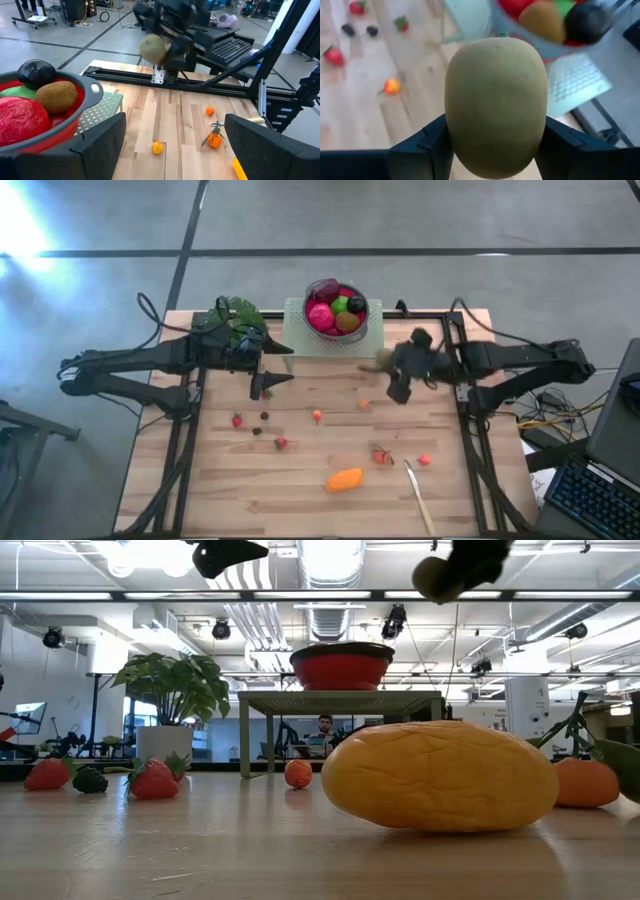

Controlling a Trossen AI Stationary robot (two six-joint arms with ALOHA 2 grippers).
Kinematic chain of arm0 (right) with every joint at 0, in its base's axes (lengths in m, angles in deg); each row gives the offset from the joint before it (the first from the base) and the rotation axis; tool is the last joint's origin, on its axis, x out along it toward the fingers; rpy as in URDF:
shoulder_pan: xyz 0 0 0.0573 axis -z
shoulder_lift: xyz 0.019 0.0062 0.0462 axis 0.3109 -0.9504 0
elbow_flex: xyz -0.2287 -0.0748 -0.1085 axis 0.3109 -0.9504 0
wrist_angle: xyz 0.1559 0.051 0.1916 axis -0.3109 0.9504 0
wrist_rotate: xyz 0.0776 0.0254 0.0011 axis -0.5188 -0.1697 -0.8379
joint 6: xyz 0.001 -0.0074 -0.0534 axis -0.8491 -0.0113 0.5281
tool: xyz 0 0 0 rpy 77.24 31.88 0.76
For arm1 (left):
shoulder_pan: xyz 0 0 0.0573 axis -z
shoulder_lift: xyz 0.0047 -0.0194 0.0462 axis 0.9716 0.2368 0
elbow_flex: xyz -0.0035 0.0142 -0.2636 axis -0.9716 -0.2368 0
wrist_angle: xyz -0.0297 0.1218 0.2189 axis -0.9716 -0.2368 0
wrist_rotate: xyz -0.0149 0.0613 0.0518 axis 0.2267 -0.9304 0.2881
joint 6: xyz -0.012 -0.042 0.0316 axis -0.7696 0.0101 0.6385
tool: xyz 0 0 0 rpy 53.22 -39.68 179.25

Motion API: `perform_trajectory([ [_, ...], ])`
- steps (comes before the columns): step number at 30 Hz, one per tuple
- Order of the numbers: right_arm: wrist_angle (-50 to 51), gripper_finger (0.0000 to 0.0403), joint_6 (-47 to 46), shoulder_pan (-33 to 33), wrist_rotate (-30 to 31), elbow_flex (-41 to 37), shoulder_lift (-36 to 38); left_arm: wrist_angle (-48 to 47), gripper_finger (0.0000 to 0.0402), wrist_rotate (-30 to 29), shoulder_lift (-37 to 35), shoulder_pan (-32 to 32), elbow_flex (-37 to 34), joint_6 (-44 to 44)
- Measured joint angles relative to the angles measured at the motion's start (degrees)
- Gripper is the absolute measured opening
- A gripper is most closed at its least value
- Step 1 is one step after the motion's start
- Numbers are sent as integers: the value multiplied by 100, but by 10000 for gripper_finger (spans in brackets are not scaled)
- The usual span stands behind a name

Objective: Pick & Place Fruit
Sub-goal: Put the kiwi into the red strainer bowl on the shelf

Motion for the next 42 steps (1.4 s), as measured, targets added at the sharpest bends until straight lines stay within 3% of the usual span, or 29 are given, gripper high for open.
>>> perform_trajectory([
  [6,-309,197,713,816,-505,523,-288,0,344,2,0,-2,0,1],
  [14,-530,211,1066,1541,-1135,1282,-1118,0,344,2,0,0,0,0],
  [23,-512,196,1502,2086,-1164,2385,-2441,0,344,0,0,0,0,0],
  [29,-435,213,1516,2416,-1164,3075,-3144,0,344,2,0,0,0,0],
  [42,-421,199,1475,2749,-1160,3480,-3689,0,344,2,0,-1,0,0],
])
